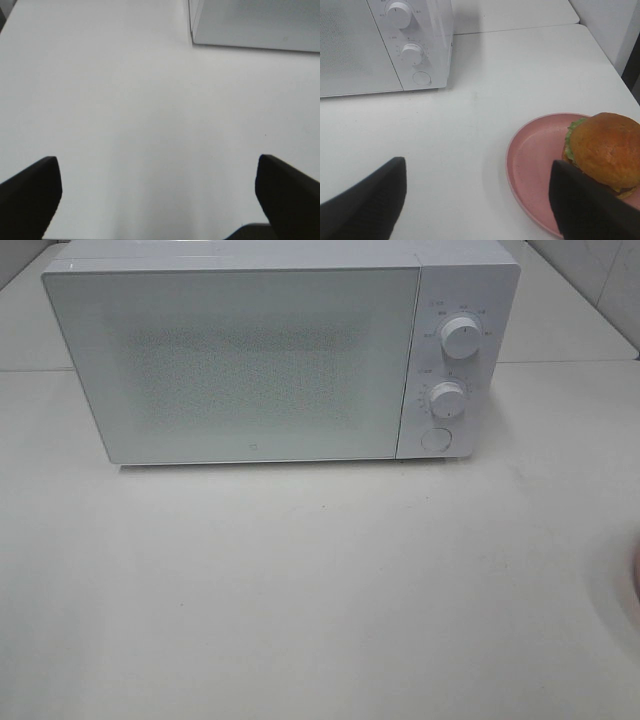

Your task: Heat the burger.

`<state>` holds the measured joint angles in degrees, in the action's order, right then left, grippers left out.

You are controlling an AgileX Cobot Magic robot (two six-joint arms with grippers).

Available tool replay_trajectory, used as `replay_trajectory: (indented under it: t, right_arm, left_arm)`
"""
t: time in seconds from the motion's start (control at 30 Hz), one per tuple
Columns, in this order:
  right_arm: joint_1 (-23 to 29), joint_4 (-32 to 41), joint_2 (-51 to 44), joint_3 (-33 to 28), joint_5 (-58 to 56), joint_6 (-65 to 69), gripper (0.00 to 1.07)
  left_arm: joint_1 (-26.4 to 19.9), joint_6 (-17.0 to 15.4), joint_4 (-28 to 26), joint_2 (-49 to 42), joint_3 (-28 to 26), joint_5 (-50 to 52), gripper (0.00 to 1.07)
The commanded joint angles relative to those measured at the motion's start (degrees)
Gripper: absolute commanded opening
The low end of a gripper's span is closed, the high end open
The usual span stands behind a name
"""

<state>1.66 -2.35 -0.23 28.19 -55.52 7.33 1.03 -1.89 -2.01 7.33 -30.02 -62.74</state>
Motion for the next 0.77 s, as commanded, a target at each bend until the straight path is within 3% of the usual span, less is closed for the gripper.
replay_trajectory:
  t: [0.03,0.17,0.77]
  right_arm:
    - [-0.23,0.06,-1.49,-0.06,0.4,-0.63,0.76]
    - [-0.23,0.06,-1.49,-0.06,0.4,-0.63,0.76]
    - [-0.23,0.06,-1.43,-0.06,0.4,-0.63,0.76]
  left_arm:
    - [-0.17,1.89,-0.34,-4.07,0.46,1.43,0.98]
    - [-0.17,1.89,-0.34,-9.22,0.46,1.43,0.98]
    - [-0.17,1.89,-1.03,-8.88,0.46,1.43,0.98]
